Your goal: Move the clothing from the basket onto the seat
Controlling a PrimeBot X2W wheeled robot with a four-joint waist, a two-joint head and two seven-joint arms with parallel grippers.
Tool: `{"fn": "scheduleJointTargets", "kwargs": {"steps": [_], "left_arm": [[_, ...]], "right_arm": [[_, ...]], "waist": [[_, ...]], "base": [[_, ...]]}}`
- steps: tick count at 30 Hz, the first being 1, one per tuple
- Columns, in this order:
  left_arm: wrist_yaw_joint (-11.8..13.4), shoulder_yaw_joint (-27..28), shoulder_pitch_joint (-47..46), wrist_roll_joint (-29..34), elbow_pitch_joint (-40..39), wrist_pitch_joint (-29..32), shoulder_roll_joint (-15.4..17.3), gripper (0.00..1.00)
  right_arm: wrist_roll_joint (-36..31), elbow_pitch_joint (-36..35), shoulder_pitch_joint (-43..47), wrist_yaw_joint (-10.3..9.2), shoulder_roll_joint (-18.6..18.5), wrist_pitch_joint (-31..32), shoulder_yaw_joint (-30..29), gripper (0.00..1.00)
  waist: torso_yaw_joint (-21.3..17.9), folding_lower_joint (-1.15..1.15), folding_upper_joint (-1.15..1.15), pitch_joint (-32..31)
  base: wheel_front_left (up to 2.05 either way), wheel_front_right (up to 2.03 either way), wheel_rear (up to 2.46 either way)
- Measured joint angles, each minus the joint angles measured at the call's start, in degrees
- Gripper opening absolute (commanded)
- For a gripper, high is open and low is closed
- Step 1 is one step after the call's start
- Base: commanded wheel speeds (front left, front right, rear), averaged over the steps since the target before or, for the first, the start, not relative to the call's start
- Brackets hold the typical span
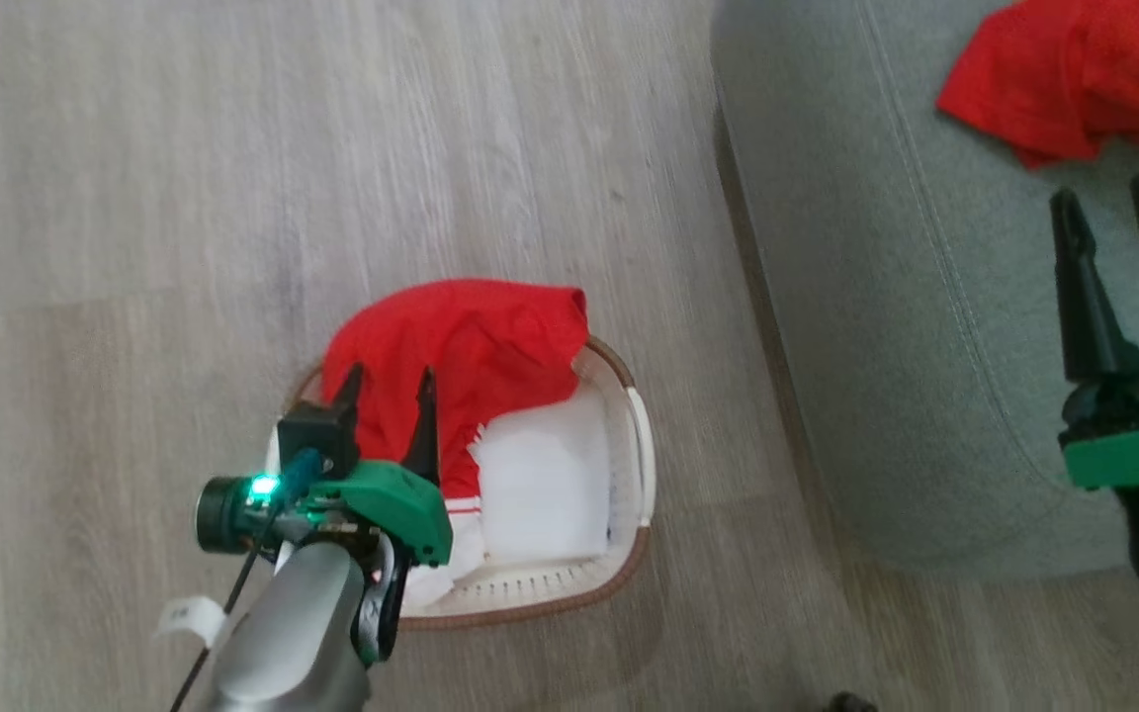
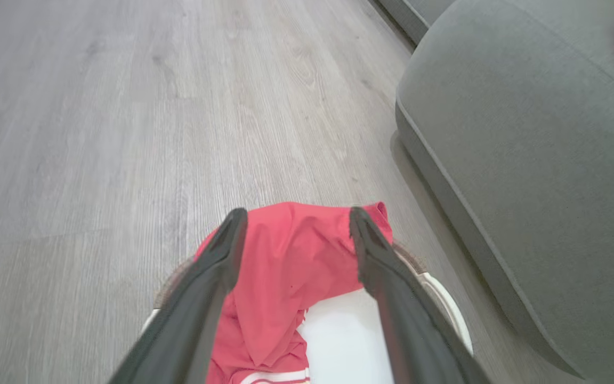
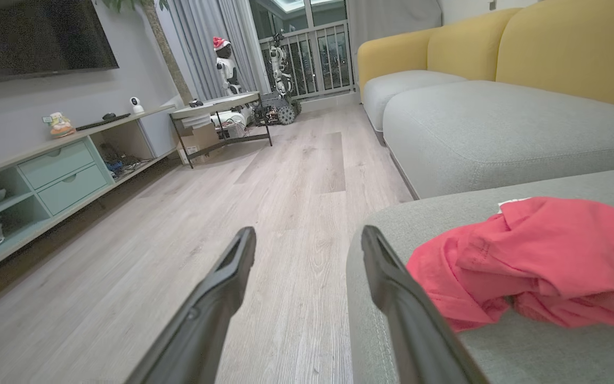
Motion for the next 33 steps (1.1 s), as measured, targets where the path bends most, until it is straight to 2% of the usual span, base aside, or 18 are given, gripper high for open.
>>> {"fn": "scheduleJointTargets", "kwargs": {"steps": [12,23,33], "left_arm": [[0.02,-2.49,-8.64,-8.66,16.80,0.01,-0.09,1.00],[1.43,-6.22,-19.90,-14.70,30.76,0.01,-0.15,1.00],[2.19,-6.58,-29.10,-17.04,37.07,0.10,-0.14,1.00]], "right_arm": [[1.44,-2.52,-6.55,0.00,-2.58,-0.01,0.25,1.00],[2.91,-4.65,-13.25,0.00,-2.75,-0.16,-0.93,1.00],[3.00,-6.47,-16.53,0.00,-2.69,-0.16,-2.93,1.00]], "waist": [[-3.75,0.00,0.00,9.89],[-6.20,0.01,0.00,20.15],[-9.21,0.01,0.00,28.59]], "base": [[0.00,0.00,0.00],[0.00,0.00,0.00],[0.00,0.00,0.00]]}}
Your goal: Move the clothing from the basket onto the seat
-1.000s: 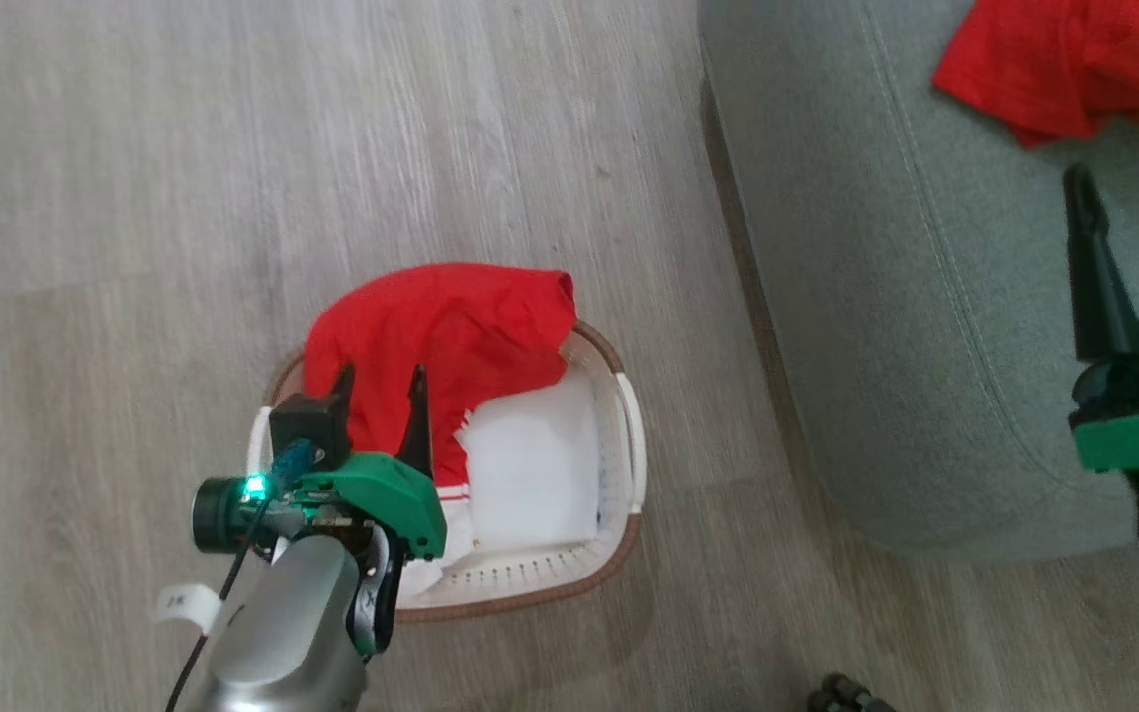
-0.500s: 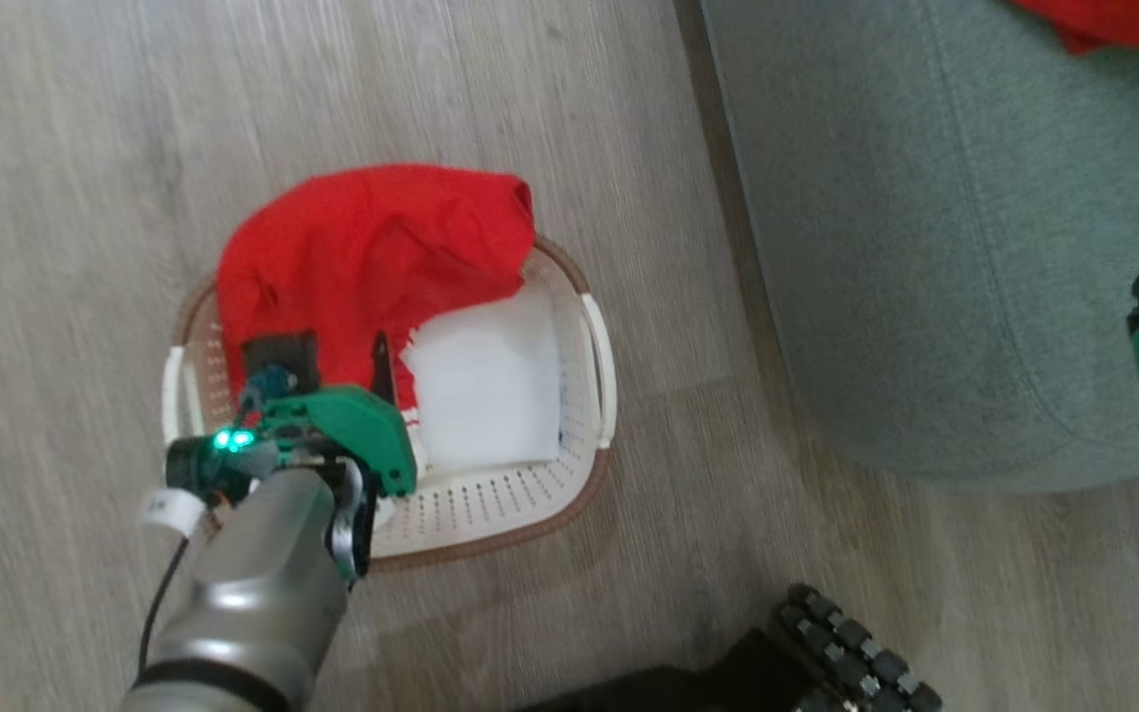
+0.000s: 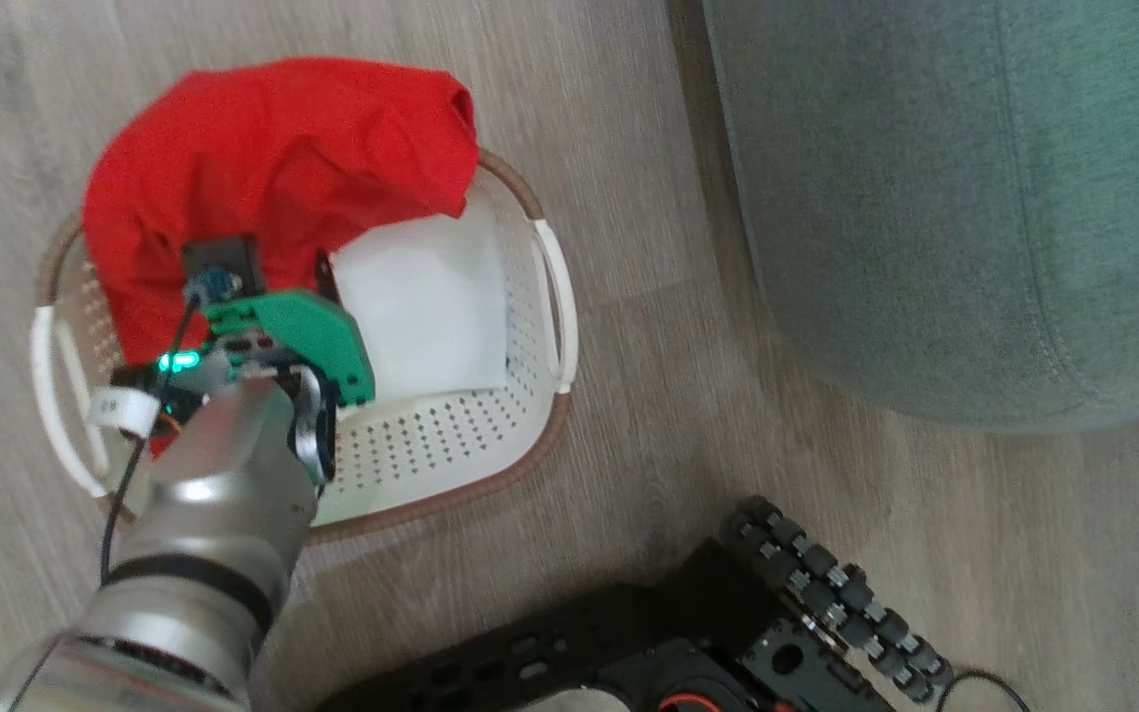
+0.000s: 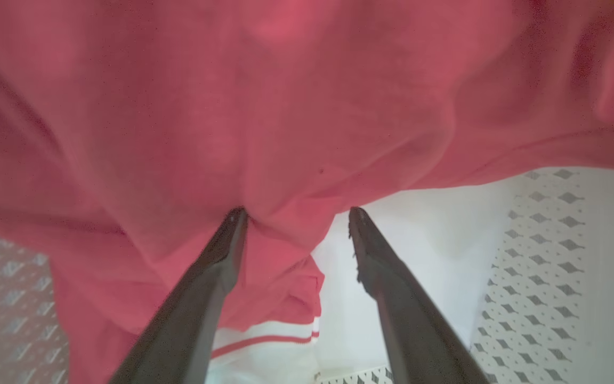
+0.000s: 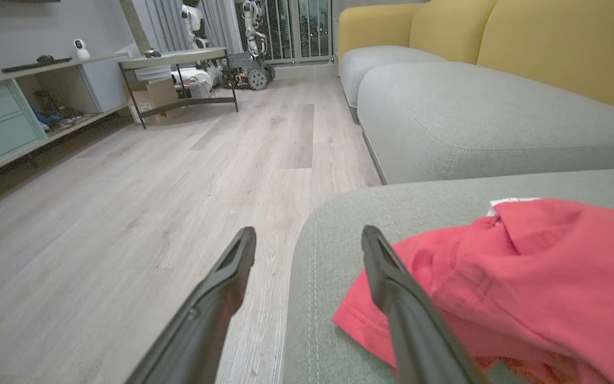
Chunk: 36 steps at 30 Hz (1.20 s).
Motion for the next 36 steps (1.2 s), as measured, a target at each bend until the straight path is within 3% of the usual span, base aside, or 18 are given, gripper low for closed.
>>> {"fn": "scheduleJointTargets", "kwargs": {"steps": [9,22,23,24,25,36], "left_arm": [[2.54,-0.49,-4.50,0.22,2.01,2.94,0.29,1.00],[3.10,-1.94,-6.61,0.57,2.45,7.54,0.68,1.00],[3.08,-1.94,-6.61,0.48,2.46,7.49,0.66,0.76],[3.08,-1.92,-6.60,0.22,2.56,7.20,0.65,0.27],[3.07,-1.91,-6.60,-0.02,2.71,6.97,0.68,0.00],[-0.13,-2.40,-3.44,-1.65,2.79,3.65,0.25,0.00]], "right_arm": [[0.33,-0.07,-2.06,0.00,0.79,0.00,-1.22,1.00],[0.33,-0.09,-2.62,0.00,1.76,0.00,-1.33,1.00],[0.33,-0.08,-2.63,0.00,1.76,0.00,-1.33,1.00],[0.32,-0.07,-2.63,0.00,1.76,0.00,-1.33,1.00],[0.32,-0.04,-2.63,0.00,1.76,0.00,-1.33,1.00],[0.24,1.20,-2.47,0.00,1.63,0.00,-1.12,1.00]], "waist": [[-2.30,-0.01,0.00,5.20],[-3.52,-0.01,0.00,7.49],[-3.44,-0.01,0.00,7.41],[-3.34,-0.01,0.00,7.30],[-3.23,-0.01,0.00,7.18],[-1.74,-0.01,0.00,1.88]], "base": [[0.00,0.00,0.00],[0.00,0.00,0.00],[0.00,0.00,0.00],[0.00,0.00,0.00],[0.00,0.00,0.00],[0.00,0.00,0.00]]}}
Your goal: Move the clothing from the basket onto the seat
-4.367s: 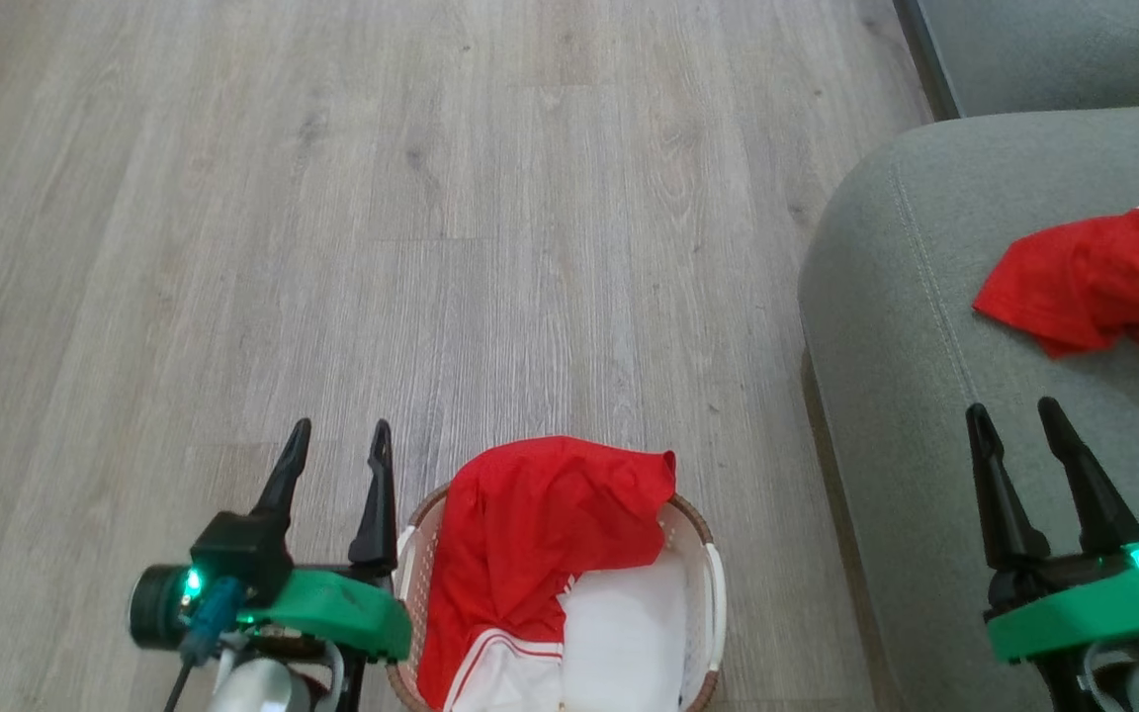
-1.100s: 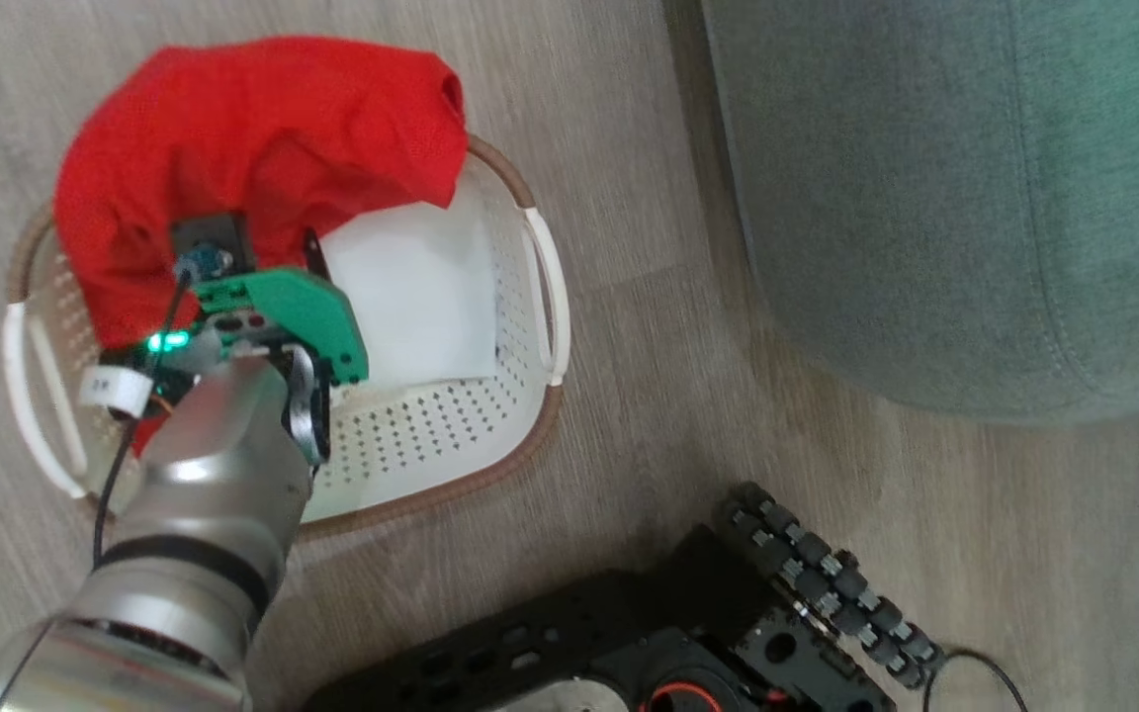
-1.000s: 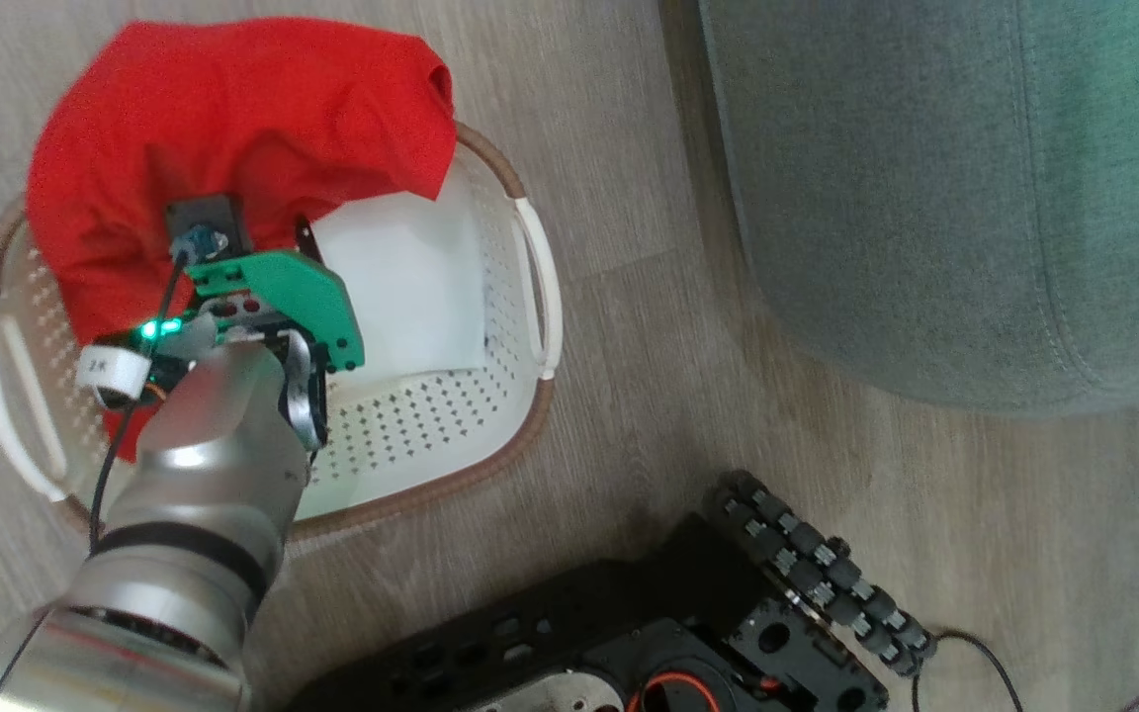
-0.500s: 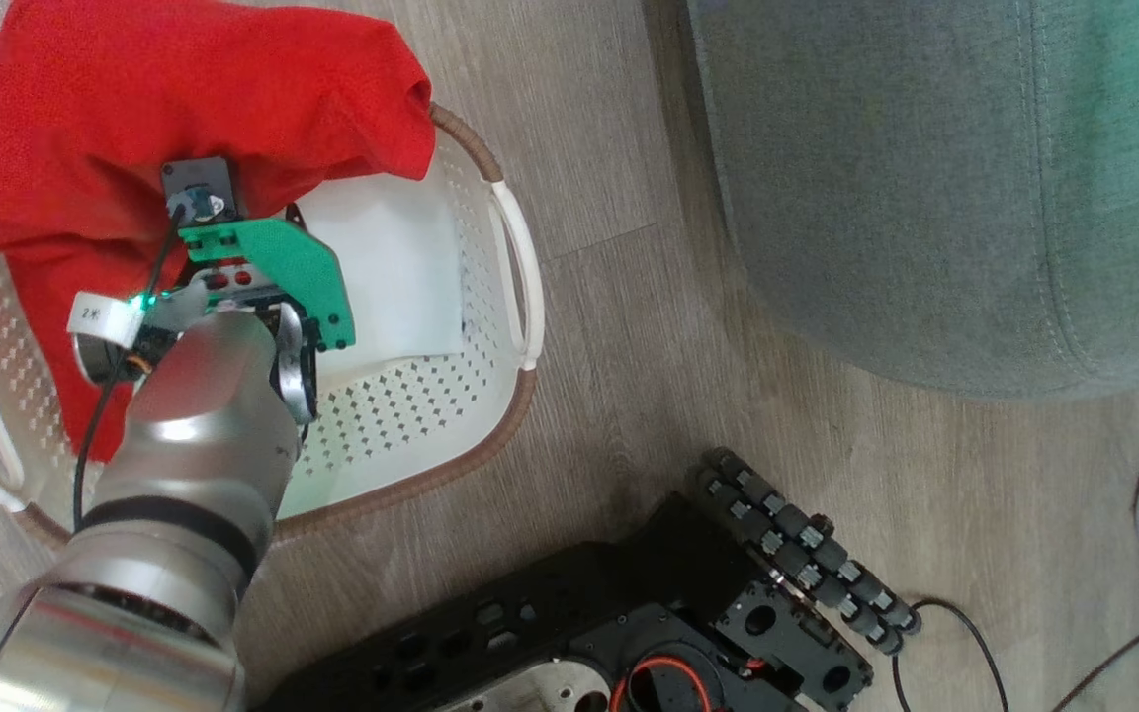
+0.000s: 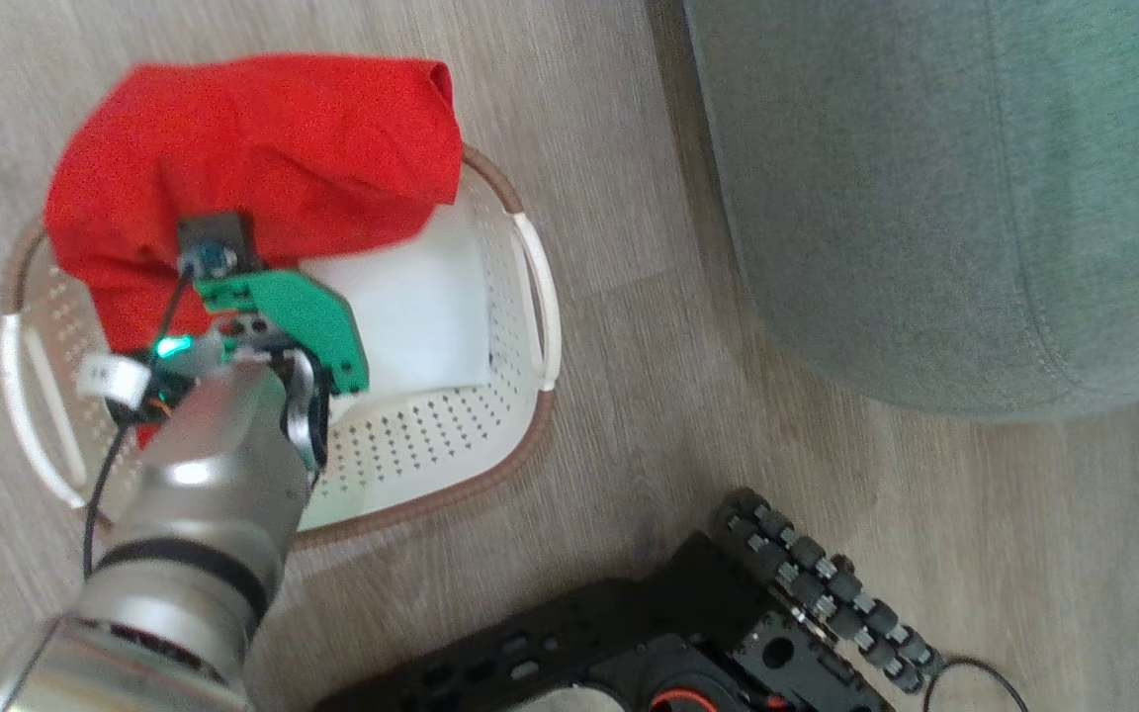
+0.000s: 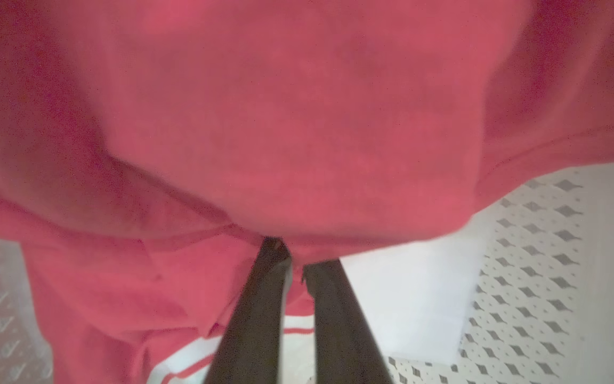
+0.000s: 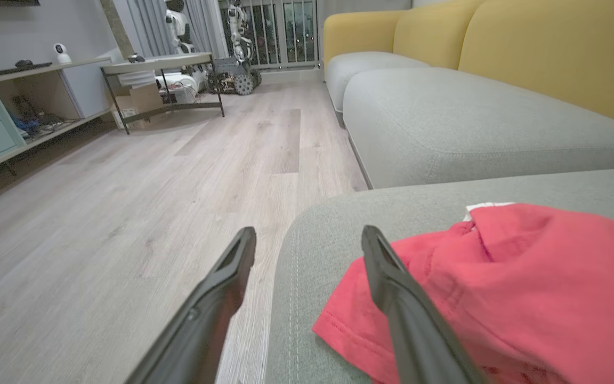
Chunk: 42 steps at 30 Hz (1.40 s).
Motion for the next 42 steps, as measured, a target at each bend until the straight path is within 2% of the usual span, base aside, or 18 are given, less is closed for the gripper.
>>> {"fn": "scheduleJointTargets", "kwargs": {"steps": [2,6,15,26,32,42], "left_arm": [[-1.78,-0.70,1.95,-0.76,-0.74,-1.03,0.00,0.00],[-2.80,-3.52,5.74,-0.99,-2.99,-2.64,-0.10,0.00],[-2.20,-7.64,11.11,-2.02,-10.82,-3.68,-0.14,0.00],[-1.26,-8.61,18.47,1.90,-21.56,-3.68,-0.22,0.00],[-1.34,-6.73,20.64,5.69,-28.26,-3.68,-0.23,0.00],[-4.77,-5.78,22.91,8.45,-38.85,-3.65,0.91,0.00]], "right_arm": [[0.00,0.57,0.40,0.00,-0.01,0.00,0.00,1.00],[0.00,1.52,1.97,0.00,-0.14,0.00,0.02,1.00],[-0.53,2.27,6.19,0.00,-1.33,0.00,0.59,1.00],[-2.02,4.91,14.18,0.00,-1.09,0.00,1.00,1.00],[-3.57,5.84,17.28,0.00,0.23,0.00,2.21,1.00],[-5.66,7.87,23.24,0.00,2.55,0.00,6.20,1.00]], "waist": [[0.38,0.00,0.00,-1.68],[1.28,0.00,0.00,-5.34],[4.50,0.00,0.00,-14.05],[8.95,0.00,0.00,-25.90],[11.58,0.00,0.00,-32.70],[15.93,-0.01,0.00,-42.75]], "base": [[0.00,0.00,0.00],[0.00,0.00,0.00],[0.00,0.00,0.00],[0.00,0.00,0.00],[0.00,0.00,0.00],[0.00,0.00,0.00]]}}
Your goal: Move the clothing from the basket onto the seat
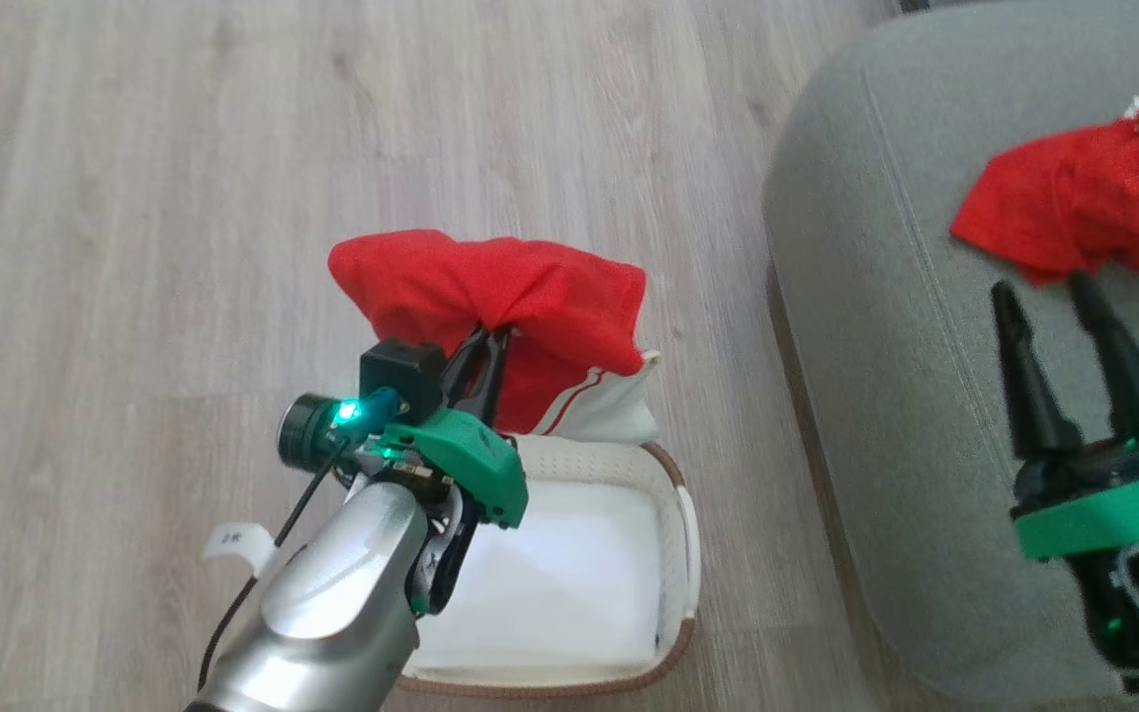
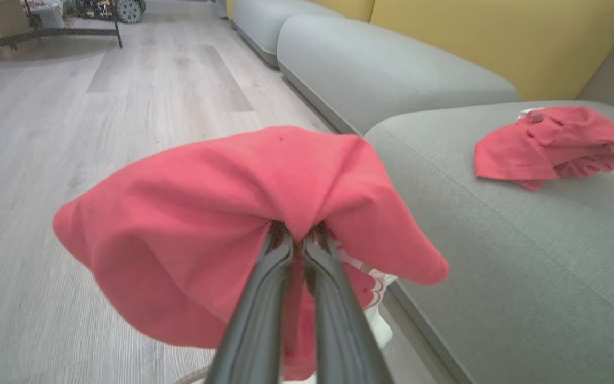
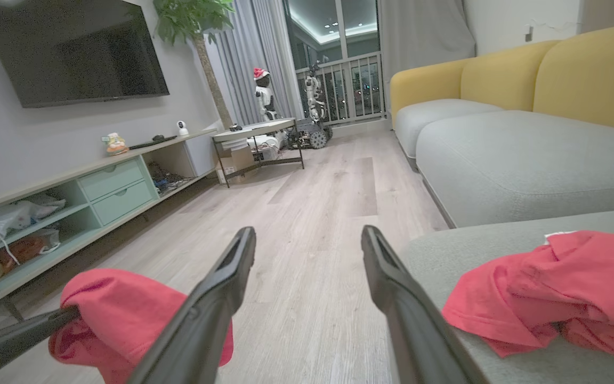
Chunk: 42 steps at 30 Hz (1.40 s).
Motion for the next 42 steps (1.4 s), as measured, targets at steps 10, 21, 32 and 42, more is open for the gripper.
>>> {"fn": "scheduleJointTargets", "kwargs": {"steps": [10,21,32,42], "left_arm": [[-0.87,-1.22,-0.48,0.09,-11.94,4.75,3.11,0.00],[-0.92,-1.37,-2.80,-0.16,-23.36,11.26,5.86,0.00],[0.47,-1.45,-3.29,-0.16,-27.39,13.69,7.02,0.00],[0.48,-1.96,-3.30,-0.16,-27.43,14.17,7.01,0.00]], "right_arm": [[-1.42,1.03,3.08,0.00,1.55,0.00,4.19,1.00],[-1.92,2.05,4.20,0.00,3.09,0.00,6.48,1.00],[-1.91,1.96,4.22,0.00,3.08,0.00,7.89,1.00],[-1.91,0.80,3.85,0.00,2.47,0.00,11.82,1.00]], "waist": [[2.35,0.00,0.00,-5.15],[3.11,0.00,0.00,-7.43],[2.71,0.00,0.00,-6.67],[3.01,0.00,0.00,-6.32]], "base": [[0.00,0.00,0.00],[0.00,0.00,0.00],[0.00,0.00,0.00],[0.00,0.00,0.00]]}}
